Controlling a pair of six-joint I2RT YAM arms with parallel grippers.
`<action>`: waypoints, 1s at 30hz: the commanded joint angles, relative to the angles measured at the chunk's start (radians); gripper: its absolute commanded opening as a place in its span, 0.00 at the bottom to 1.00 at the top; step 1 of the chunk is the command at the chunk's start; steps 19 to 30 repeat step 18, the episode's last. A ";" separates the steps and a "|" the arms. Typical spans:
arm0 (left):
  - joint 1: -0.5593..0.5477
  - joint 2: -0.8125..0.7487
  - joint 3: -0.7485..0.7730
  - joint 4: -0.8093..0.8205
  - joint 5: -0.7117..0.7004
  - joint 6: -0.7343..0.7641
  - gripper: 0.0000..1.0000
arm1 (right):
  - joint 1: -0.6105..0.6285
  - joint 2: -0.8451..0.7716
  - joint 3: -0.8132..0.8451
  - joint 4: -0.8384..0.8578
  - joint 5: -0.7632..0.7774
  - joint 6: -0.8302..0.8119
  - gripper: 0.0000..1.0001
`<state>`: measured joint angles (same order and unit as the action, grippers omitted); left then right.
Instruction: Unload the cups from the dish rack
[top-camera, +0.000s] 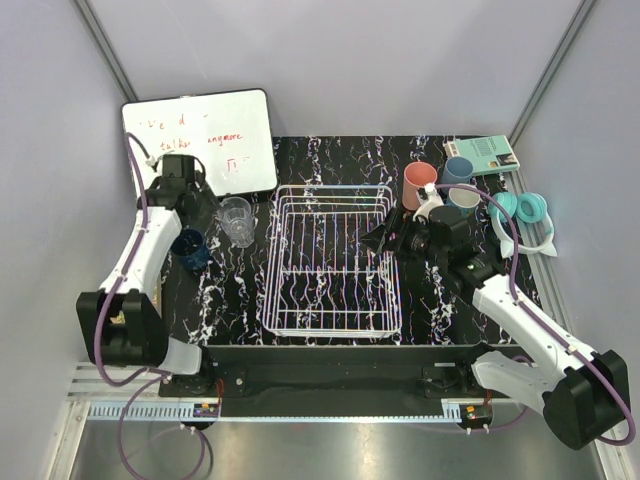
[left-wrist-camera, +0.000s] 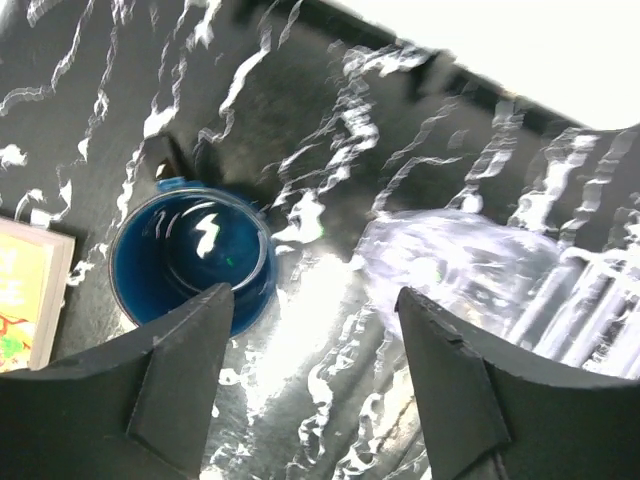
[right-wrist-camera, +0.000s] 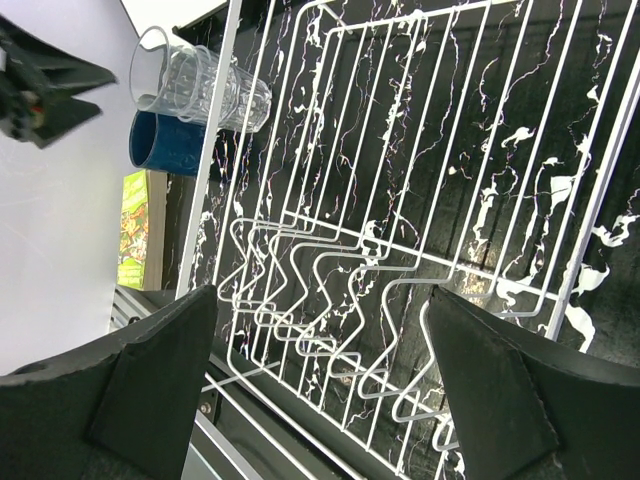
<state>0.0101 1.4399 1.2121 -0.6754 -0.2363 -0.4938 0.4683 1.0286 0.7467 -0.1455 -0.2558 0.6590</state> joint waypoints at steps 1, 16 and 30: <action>-0.171 -0.136 0.084 0.010 -0.125 -0.008 0.76 | -0.002 0.008 0.074 0.000 0.019 -0.038 0.95; -0.777 -0.348 -0.183 0.040 -0.356 -0.111 0.99 | 0.015 -0.012 0.134 -0.178 0.196 -0.121 1.00; -0.817 -0.351 -0.192 0.037 -0.360 -0.115 0.99 | 0.029 -0.024 0.126 -0.190 0.211 -0.127 1.00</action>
